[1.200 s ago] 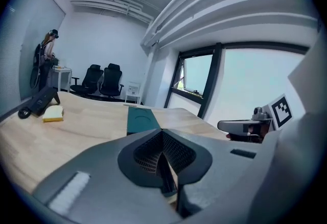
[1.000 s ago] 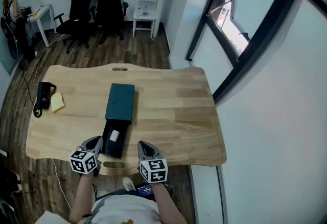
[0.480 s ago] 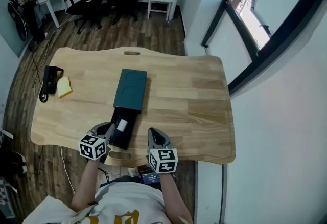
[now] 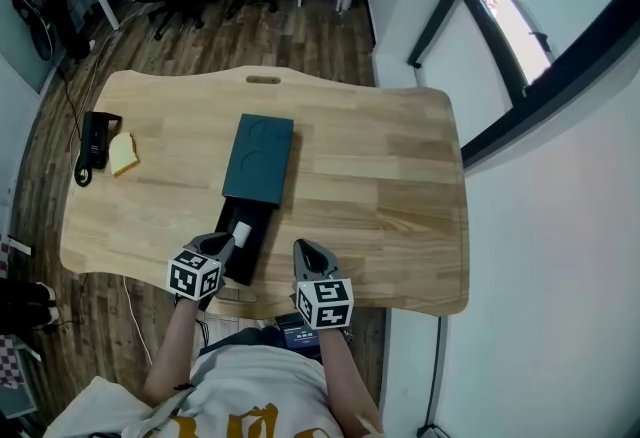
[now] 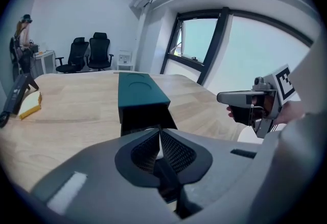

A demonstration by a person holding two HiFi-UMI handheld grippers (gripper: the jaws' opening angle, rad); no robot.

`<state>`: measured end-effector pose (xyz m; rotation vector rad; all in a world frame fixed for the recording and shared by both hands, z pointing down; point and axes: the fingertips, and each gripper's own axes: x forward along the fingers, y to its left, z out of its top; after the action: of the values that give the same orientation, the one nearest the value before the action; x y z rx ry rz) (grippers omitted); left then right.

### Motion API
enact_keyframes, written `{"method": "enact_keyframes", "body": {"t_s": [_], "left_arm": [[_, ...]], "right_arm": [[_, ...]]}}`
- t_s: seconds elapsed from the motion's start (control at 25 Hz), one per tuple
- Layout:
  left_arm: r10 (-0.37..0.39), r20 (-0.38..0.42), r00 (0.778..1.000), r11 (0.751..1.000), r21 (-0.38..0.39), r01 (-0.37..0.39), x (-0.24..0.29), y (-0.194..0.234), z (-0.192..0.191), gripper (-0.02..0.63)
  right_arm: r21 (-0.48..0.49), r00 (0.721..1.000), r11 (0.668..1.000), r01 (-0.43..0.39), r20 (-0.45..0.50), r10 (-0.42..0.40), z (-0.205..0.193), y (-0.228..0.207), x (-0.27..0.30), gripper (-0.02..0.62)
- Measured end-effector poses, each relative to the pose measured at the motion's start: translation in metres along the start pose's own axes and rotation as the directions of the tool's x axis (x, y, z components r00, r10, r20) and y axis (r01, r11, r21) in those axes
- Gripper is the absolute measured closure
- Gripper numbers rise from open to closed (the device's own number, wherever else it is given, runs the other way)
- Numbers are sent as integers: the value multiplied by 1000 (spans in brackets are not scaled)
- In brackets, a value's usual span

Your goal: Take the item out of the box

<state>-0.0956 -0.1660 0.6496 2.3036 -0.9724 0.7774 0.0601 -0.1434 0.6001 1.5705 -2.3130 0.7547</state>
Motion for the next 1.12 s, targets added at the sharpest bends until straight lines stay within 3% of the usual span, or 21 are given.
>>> {"method": "enact_keyframes", "body": {"t_s": [0.2, 0.36, 0.6, 0.84, 1.12], "left_arm": [[21, -82, 996, 1000, 20, -20, 13, 4, -13, 600], [10, -143, 990, 1000, 4, -10, 27, 5, -20, 511], [83, -217, 973, 996, 57, -72, 39, 15, -27, 454], [118, -349, 930, 988, 139, -74, 61, 11, -36, 454], [101, -468, 878, 994, 85, -68, 72, 13, -43, 449]], "right_arm": [[11, 998, 1000, -29, -51, 29, -10, -8, 15, 591], [19, 995, 999, -51, -80, 52, -15, -16, 26, 591], [51, 992, 995, -89, -85, 93, -14, -23, 36, 591], [70, 988, 992, -106, -106, 113, -11, -44, 48, 591], [69, 988, 992, -101, -106, 108, -2, -61, 60, 591]]}}
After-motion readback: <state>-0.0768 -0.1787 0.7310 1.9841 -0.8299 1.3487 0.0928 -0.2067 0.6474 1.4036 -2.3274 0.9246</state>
